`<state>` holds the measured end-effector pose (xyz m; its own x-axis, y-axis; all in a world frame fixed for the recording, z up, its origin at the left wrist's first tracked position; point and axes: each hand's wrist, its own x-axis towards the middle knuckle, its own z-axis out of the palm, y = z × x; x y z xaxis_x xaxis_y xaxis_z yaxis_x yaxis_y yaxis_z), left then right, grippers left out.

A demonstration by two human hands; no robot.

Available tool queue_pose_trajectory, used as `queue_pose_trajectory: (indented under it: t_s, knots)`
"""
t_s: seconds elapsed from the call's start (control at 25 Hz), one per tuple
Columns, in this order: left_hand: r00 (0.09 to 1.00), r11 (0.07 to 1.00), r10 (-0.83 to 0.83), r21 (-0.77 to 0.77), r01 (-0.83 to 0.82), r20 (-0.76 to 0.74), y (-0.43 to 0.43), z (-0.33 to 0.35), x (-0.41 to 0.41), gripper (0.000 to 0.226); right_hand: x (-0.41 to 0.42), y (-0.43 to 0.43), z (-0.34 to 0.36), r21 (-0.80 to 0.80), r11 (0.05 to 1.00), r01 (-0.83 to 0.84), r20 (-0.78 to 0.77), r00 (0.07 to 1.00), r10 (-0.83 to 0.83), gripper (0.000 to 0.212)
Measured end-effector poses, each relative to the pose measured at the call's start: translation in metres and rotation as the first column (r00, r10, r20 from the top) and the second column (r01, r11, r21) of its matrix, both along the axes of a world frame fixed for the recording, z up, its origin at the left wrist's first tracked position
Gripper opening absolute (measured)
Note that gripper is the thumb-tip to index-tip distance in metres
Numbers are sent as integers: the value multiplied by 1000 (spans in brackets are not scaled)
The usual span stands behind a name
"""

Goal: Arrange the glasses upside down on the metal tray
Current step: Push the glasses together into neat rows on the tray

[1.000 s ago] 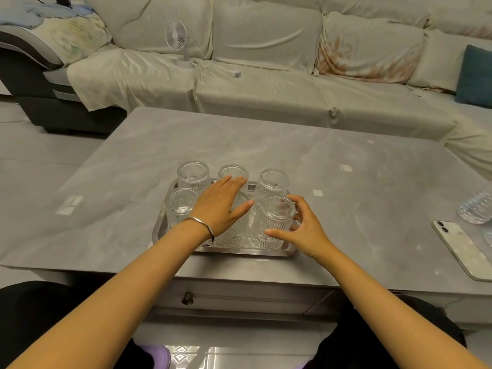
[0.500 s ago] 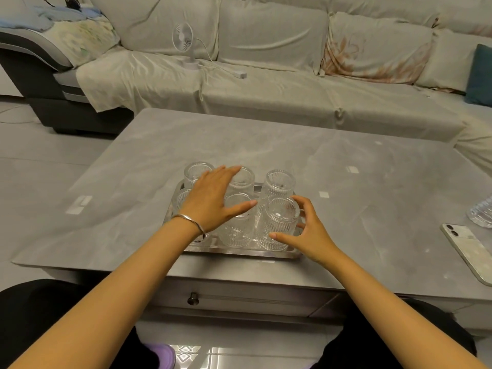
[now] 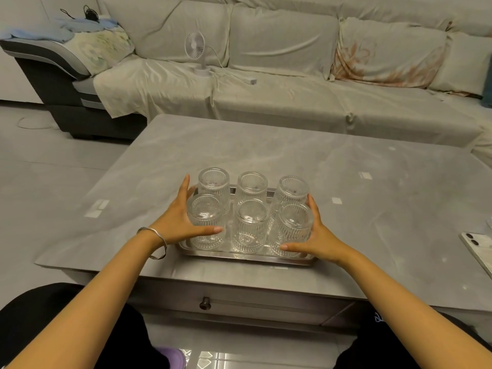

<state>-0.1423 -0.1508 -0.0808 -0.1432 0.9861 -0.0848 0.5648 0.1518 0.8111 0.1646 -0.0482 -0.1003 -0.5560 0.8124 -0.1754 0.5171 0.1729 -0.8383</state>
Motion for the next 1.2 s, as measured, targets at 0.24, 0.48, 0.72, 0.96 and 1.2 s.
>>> queue_pose_trajectory:
  t_s: [0.24,0.48,0.72,0.96,1.2]
  knots:
    - [999,999,-26,-49,24,-48,14,-25,-7,146,0,10,-12,5,1000,-28,47,999,27,149]
    - [994,999,-55,-1,55,-92,19,-32,-9,144,-4,15,-21,82,996,-18,76,997,12,148]
    - [995,997,-54,42,57,-88,21,-39,-7,138,-9,15,-23,126,992,-9,100,995,-4,148]
    - [998,997,-39,68,43,-53,25,-41,-6,135,-11,19,-26,124,992,8,100,995,-20,147]
    - [997,996,-75,56,77,-26,22,-30,-3,135,-12,18,-23,128,992,15,100,995,-28,144]
